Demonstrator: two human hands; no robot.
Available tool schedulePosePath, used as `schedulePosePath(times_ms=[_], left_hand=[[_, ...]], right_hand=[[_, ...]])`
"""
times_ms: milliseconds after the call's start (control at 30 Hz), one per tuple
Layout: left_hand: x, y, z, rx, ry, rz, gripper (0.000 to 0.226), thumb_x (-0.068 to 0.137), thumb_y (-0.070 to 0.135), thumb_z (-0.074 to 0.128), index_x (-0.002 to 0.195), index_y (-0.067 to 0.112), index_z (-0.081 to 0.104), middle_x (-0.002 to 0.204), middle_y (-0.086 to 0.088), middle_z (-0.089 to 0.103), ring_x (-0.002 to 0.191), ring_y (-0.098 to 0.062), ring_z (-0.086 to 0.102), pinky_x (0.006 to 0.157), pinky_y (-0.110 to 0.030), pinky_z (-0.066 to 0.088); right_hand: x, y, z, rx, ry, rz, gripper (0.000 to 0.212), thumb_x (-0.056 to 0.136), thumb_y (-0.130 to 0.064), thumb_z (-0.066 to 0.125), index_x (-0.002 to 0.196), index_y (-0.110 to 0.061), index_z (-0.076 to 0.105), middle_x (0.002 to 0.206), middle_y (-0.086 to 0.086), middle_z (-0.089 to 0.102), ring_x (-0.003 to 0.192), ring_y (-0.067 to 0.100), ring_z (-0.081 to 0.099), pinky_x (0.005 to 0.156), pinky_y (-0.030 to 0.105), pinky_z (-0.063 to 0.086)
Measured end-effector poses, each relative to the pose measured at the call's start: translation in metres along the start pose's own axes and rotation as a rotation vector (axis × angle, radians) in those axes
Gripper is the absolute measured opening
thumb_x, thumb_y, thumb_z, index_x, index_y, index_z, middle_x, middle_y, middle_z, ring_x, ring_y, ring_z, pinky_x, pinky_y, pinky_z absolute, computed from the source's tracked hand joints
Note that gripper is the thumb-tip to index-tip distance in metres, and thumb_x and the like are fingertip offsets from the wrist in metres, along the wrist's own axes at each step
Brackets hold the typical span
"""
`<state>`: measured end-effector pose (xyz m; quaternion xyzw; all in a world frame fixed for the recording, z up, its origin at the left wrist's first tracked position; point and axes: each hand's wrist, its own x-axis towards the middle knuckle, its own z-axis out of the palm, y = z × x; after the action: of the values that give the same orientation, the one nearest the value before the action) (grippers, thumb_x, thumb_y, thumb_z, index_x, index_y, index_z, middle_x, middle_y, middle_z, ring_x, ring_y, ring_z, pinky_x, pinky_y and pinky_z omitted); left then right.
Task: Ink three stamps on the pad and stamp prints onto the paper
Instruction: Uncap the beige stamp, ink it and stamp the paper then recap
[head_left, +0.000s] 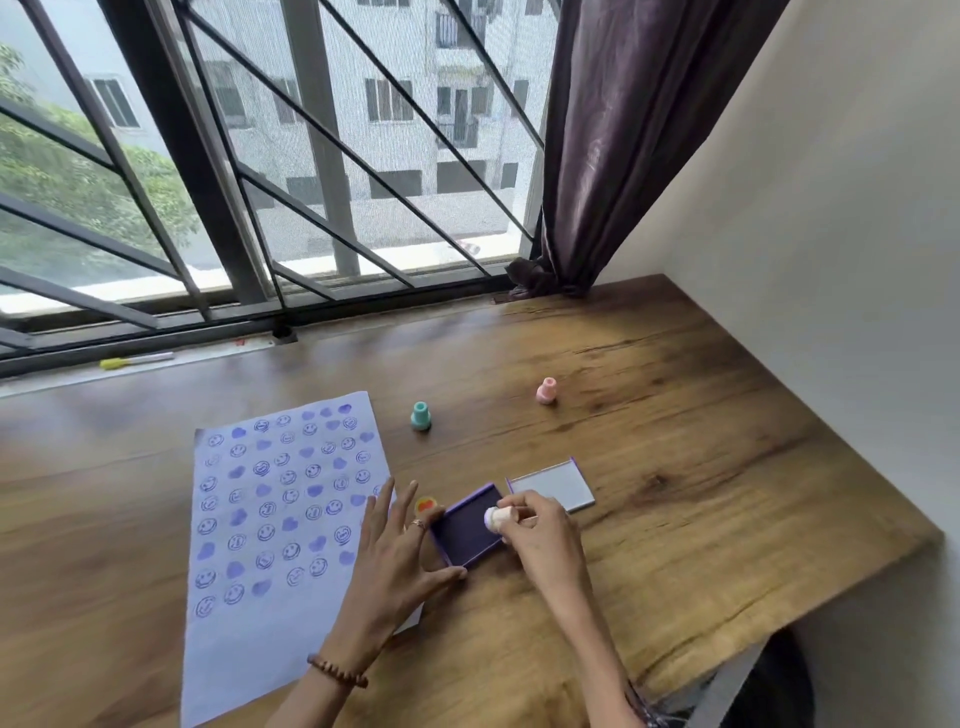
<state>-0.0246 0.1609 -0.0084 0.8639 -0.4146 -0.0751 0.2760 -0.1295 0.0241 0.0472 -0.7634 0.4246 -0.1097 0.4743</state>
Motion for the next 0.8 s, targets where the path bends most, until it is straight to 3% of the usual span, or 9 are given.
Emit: schedulePosePath(times_ms=[267,433,633,733,800], left_hand=[[0.002,-0.001,0.000,-0.056,0.006,-0.003,0.070,0.064,0.052,0.074,0.122,0.021,0.053,0.153,-0.006,0.025,0.141,-0.019,-0.009,0.117,-0.037,0.002],[0.003,-0.003,0.002,-0.056,-0.013,-0.015,0.069,0.065,0.053,0.073,0.123,0.023,0.052,0.154,-0.003,0.022,0.140,-0.015,-0.014,0.118,-0.036,0.002],[0.004,-0.002,0.001,-0.029,-0.033,0.007,0.072,0.065,0.054,0.072,0.126,0.021,0.049,0.155,-0.006,0.020,0.138,-0.013,-0.019,0.116,-0.032,-0.004],[0.004,0.000,-0.001,0.032,-0.091,-0.002,0.078,0.069,0.058,0.066,0.133,0.022,0.040,0.157,-0.005,0.011,0.138,-0.015,-0.021,0.117,-0.033,-0.007],[0.000,-0.001,-0.006,0.043,-0.136,-0.015,0.088,0.071,0.060,0.063,0.142,0.024,0.024,0.157,-0.004,0.000,0.140,-0.018,-0.021,0.116,-0.033,-0.009]], right_hand=[[0.004,-0.010,0.000,-0.429,0.024,-0.168,0.018,0.085,-0.020,0.050,0.086,-0.007,0.062,0.090,0.004,0.051,0.086,0.028,0.057,0.064,0.031,0.036],[0.003,-0.017,0.003,-0.490,0.202,-0.333,0.018,0.088,-0.017,0.046,0.081,-0.006,0.058,0.090,0.009,0.056,0.082,0.026,0.055,0.064,0.033,0.038],[0.003,0.003,0.014,-0.563,0.095,-0.266,0.016,0.090,-0.023,0.051,0.096,-0.012,0.060,0.099,0.007,0.058,0.093,0.025,0.058,0.077,0.034,0.044],[0.006,0.005,0.015,-0.573,0.113,-0.276,0.017,0.087,-0.026,0.057,0.100,-0.016,0.059,0.099,0.004,0.058,0.093,0.023,0.059,0.070,0.031,0.042],[0.008,0.005,0.014,-0.498,0.092,-0.222,0.017,0.083,-0.026,0.062,0.097,-0.017,0.060,0.096,0.003,0.057,0.089,0.023,0.059,0.066,0.029,0.038]])
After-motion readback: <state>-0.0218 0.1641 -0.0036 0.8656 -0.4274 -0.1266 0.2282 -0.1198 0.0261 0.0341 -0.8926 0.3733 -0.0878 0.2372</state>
